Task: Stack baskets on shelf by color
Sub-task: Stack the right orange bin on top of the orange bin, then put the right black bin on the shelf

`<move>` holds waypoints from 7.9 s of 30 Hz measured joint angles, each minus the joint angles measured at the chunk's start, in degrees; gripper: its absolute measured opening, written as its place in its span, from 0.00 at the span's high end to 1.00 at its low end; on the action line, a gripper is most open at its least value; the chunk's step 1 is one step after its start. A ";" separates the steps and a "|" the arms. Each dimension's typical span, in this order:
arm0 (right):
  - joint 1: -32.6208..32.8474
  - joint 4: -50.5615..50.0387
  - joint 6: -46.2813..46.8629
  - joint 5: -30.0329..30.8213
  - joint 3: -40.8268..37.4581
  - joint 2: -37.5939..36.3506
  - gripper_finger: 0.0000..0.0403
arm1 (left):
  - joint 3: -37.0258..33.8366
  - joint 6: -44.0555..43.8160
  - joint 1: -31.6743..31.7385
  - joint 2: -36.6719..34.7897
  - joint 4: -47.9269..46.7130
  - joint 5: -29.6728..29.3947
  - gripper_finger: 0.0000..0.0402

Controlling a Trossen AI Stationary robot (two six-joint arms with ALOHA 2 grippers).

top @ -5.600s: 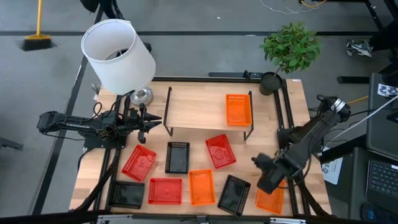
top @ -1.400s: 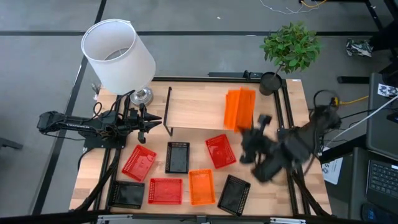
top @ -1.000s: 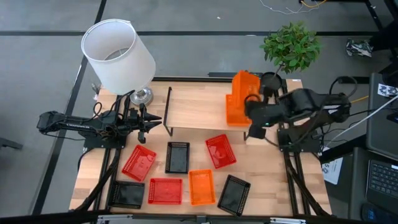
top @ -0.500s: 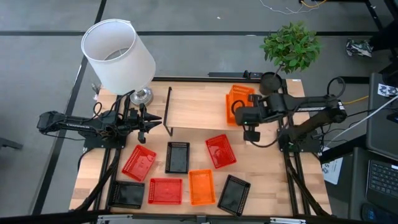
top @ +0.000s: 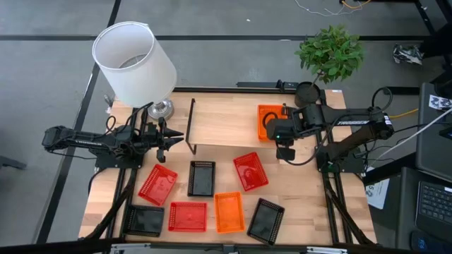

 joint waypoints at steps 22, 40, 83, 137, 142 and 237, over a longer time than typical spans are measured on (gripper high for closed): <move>15.79 5.79 11.26 -11.33 5.60 3.21 0.69 | 0.00 0.00 0.01 0.01 0.00 -0.02 0.79; 29.18 25.08 36.92 -3.45 -20.94 5.11 0.69 | 0.00 -0.07 0.02 0.02 0.05 -0.02 0.79; 30.58 41.10 47.01 -13.22 -33.79 13.35 0.78 | -0.02 -0.07 0.01 0.01 0.08 0.00 0.79; 35.32 39.71 58.67 -18.04 -31.80 3.10 0.59 | -0.02 -0.07 0.02 0.01 0.03 -0.01 0.79; 35.50 47.10 59.44 -21.29 -31.80 3.10 0.56 | -0.02 -0.09 0.01 0.01 0.02 0.00 0.79; 39.71 25.52 27.49 23.34 7.48 15.85 1.00 | -0.02 -0.04 0.00 0.00 0.04 -0.02 0.79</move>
